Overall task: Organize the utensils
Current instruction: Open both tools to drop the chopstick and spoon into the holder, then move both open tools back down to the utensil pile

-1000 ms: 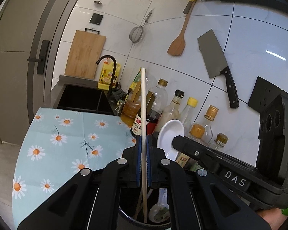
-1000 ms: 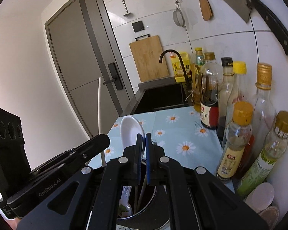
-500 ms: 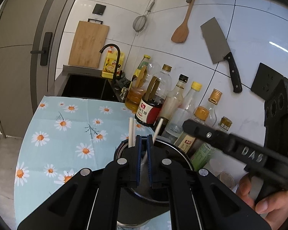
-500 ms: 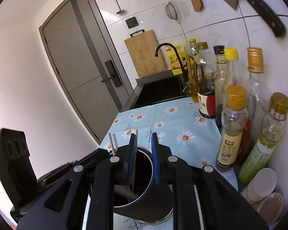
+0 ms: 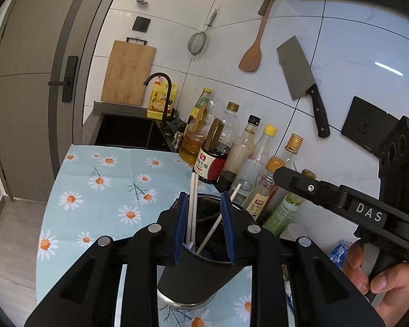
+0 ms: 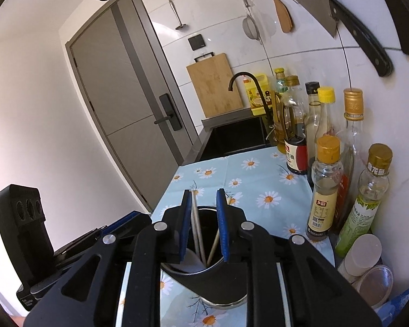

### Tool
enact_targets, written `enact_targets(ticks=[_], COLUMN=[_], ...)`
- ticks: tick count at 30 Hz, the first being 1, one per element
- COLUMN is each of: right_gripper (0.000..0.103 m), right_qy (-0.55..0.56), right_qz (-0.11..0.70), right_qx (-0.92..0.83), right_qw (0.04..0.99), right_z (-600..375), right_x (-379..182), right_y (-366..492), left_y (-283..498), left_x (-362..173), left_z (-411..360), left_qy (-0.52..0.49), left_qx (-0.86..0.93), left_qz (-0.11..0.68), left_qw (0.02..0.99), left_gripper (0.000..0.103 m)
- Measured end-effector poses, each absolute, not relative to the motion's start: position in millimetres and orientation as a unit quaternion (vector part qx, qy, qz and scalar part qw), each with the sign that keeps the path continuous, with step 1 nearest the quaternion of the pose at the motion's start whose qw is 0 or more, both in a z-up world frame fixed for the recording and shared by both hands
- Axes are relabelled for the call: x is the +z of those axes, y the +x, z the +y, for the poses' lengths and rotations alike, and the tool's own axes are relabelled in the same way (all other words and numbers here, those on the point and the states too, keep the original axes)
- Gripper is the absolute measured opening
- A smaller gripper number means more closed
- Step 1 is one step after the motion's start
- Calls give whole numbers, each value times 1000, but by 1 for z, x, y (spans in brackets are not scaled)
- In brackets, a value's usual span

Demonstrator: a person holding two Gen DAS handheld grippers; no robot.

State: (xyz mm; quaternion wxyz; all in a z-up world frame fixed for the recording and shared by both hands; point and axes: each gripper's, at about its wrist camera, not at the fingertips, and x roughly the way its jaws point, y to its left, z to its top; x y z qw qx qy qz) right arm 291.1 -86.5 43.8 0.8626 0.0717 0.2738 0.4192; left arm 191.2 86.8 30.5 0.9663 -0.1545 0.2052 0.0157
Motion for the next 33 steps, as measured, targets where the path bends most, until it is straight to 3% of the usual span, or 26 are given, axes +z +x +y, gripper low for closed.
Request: enact_targets(ticks=[3, 15, 25, 27, 33], right_gripper=[30, 38, 38, 39, 39], right_qy=[71, 47, 26, 28, 21], right_qz=[270, 286, 334, 347, 373], right_qx=[425, 475, 504, 509, 517], right_qw=[861, 831, 796, 787, 770], right_z=[-93, -121, -140, -145, -156], right_x=[51, 44, 4, -2, -18], right_y=[280, 236, 217, 216, 207], left_y=[178, 113, 65, 54, 31], left_x=[37, 48, 17, 6, -24], left_z=[85, 70, 48, 45, 39], left_qy=[-153, -146, -179, -193, -222], left_qx=[19, 41, 73, 79, 89], left_qz=[204, 238, 292, 307, 341], left_qw=[967, 959, 937, 928, 909], left_gripper=[31, 32, 32, 42, 42])
